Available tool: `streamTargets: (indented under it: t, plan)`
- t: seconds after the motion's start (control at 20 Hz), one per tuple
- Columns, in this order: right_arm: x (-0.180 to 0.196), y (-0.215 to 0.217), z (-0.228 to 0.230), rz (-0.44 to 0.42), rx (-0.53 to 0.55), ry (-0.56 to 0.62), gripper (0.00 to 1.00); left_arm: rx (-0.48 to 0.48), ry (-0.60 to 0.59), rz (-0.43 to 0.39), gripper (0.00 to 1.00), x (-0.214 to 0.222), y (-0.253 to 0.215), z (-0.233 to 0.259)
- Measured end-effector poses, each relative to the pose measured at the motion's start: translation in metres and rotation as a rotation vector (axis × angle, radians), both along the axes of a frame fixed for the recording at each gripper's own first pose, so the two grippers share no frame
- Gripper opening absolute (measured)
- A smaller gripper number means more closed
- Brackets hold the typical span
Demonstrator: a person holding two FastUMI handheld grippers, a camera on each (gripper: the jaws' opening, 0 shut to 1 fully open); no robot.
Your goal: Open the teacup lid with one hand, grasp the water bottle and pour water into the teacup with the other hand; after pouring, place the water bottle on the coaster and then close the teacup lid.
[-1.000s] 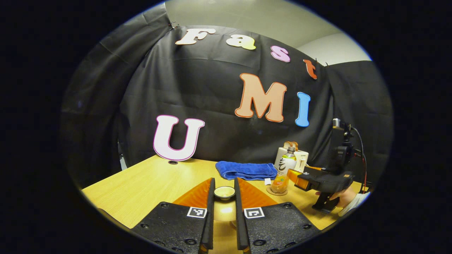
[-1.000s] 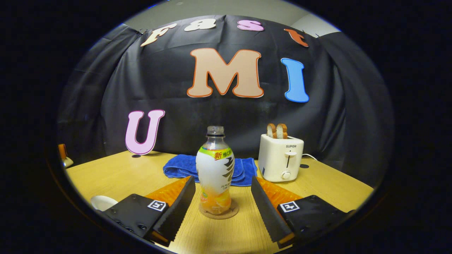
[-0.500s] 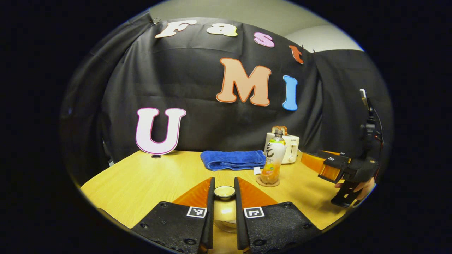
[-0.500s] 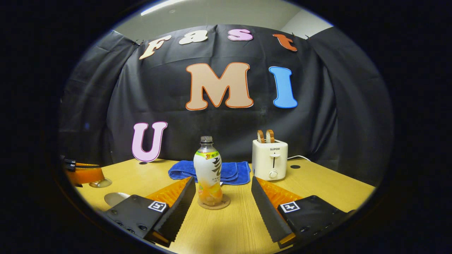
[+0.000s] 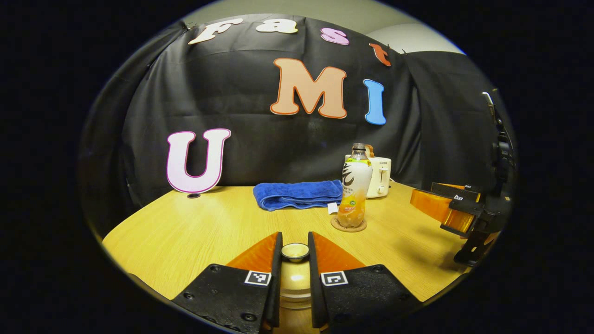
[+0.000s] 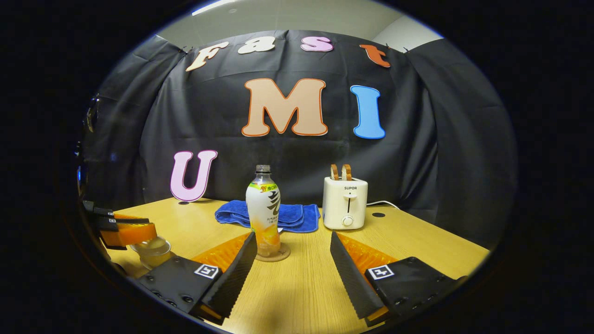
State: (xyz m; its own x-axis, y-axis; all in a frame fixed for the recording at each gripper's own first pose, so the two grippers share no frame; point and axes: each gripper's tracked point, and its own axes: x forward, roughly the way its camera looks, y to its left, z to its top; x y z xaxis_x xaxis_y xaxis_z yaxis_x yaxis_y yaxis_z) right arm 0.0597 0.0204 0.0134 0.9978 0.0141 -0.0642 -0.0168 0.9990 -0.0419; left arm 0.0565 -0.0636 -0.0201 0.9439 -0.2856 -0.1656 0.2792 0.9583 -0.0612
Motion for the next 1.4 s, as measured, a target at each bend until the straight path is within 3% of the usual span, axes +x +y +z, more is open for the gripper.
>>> streamTargets:
  t: [0.1,0.15,0.4,0.5,0.55,0.65,0.75,1.1,1.4]
  plan:
    - [-0.002,-0.001,-0.003,0.004,0.001,0.007,0.95,0.017,0.012,0.005,0.24,0.001,0.0,-0.006]
    - [-0.003,-0.001,-0.004,0.005,-0.003,0.006,1.0,0.024,0.015,0.007,0.24,0.001,0.001,-0.008]
    - [-0.005,0.002,-0.012,0.013,-0.006,0.02,0.94,0.025,-0.004,-0.001,0.29,-0.001,-0.003,-0.009]
    - [-0.007,0.002,-0.012,0.014,0.001,0.018,0.99,0.021,-0.016,-0.003,0.3,-0.001,-0.005,-0.007]
    - [-0.008,0.002,-0.012,0.014,0.002,0.016,1.0,0.017,-0.026,-0.004,0.38,-0.002,-0.006,-0.005]
    - [-0.013,0.003,-0.011,0.015,0.005,0.013,0.99,0.022,-0.056,0.006,0.67,-0.005,-0.005,0.001]
    - [-0.017,0.006,-0.011,0.019,0.013,0.006,0.99,0.038,-0.085,0.025,0.82,-0.008,-0.004,0.005]
    - [-0.03,0.012,-0.028,0.019,0.046,-0.003,0.99,0.027,-0.162,0.149,0.91,-0.023,0.012,0.013]
    - [-0.038,0.018,-0.02,0.024,0.045,-0.06,1.0,0.02,-0.157,0.21,0.91,-0.028,0.023,0.011]
